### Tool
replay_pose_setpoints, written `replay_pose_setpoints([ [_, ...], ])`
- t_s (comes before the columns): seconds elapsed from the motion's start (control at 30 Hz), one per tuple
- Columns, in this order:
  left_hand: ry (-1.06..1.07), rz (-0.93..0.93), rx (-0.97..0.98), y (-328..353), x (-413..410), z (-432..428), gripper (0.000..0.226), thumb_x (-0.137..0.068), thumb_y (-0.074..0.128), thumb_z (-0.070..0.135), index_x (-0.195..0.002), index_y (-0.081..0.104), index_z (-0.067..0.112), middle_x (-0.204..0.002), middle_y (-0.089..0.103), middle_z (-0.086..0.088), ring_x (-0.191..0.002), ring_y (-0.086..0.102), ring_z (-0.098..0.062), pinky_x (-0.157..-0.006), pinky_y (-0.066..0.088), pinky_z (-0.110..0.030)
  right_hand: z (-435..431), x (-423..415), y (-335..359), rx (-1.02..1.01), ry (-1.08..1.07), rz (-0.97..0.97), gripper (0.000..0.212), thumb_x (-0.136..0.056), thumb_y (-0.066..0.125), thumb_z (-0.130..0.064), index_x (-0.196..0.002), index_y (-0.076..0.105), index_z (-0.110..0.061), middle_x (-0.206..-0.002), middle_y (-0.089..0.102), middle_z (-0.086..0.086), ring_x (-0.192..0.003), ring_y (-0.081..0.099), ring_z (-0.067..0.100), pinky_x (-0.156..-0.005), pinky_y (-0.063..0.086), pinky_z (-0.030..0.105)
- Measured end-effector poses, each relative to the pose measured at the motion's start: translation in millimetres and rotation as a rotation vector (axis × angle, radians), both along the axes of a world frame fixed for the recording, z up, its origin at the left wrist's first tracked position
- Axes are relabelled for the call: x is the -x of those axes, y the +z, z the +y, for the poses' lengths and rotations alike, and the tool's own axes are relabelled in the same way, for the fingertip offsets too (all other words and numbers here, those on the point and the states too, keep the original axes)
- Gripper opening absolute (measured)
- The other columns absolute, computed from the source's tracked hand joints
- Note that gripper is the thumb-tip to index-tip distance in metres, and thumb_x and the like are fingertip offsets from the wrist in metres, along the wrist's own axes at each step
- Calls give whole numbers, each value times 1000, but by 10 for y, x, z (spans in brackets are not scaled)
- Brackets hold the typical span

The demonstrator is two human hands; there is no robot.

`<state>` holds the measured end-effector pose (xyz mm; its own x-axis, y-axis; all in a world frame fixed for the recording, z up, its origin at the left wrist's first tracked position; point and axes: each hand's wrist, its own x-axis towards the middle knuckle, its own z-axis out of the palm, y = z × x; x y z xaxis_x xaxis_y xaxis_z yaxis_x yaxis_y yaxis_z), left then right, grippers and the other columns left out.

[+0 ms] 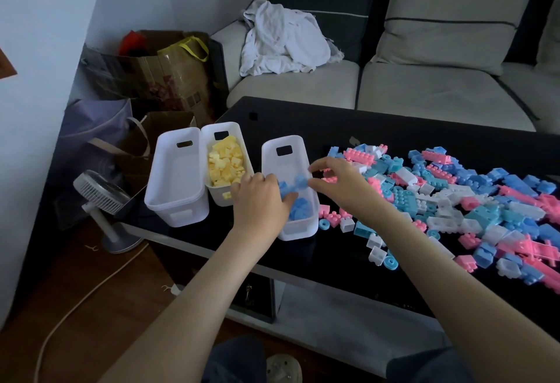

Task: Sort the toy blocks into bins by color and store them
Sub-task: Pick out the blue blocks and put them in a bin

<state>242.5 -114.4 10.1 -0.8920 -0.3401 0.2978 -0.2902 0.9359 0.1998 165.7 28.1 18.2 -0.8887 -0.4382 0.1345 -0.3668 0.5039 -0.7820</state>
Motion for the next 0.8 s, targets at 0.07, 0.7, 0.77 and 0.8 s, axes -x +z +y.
replay_pose_setpoints([
  [0.07, -8, 16, -18, -2, 1, 28, 44, -92, 42, 54, -111, 58, 17, -105, 59, -2, -104, 49, -21, -85, 34, -36, 49, 56, -19, 44, -90, 8, 36, -90, 59, -25, -124, 51, -20, -118, 46, -6, -103, 48, 9, -81, 40, 22],
  [0.7, -76, 43, -232, 3, -14, 96, 26, -96, 46, 19, -120, 53, 15, -114, 54, -3, -98, 57, -16, -74, 55, -28, 392, 300, -311, -530, -161, 287, 14, -93, 46, -19, -93, 60, -21, -94, 58, -2, -95, 53, 19, -86, 28, 34],
  [0.77, -77, 70, -190, 9, -21, 94, 28, -92, 50, 15, -120, 53, 14, -113, 55, -5, -100, 57, -19, -74, 55, -31, 350, 248, -187, -246, -246, 279, 10, -94, 49, -16, -92, 59, -14, -93, 56, 0, -88, 56, 19, -91, 40, 33],
  [0.8, -79, 99, -167, 11, -21, 94, 30, -90, 53, 14, -121, 53, 14, -113, 56, -6, -101, 57, -20, -75, 53, -31, 312, 206, -113, -128, -258, 297, 9, -93, 51, -15, -93, 59, -12, -93, 54, -1, -86, 56, 16, -87, 44, 25],
])
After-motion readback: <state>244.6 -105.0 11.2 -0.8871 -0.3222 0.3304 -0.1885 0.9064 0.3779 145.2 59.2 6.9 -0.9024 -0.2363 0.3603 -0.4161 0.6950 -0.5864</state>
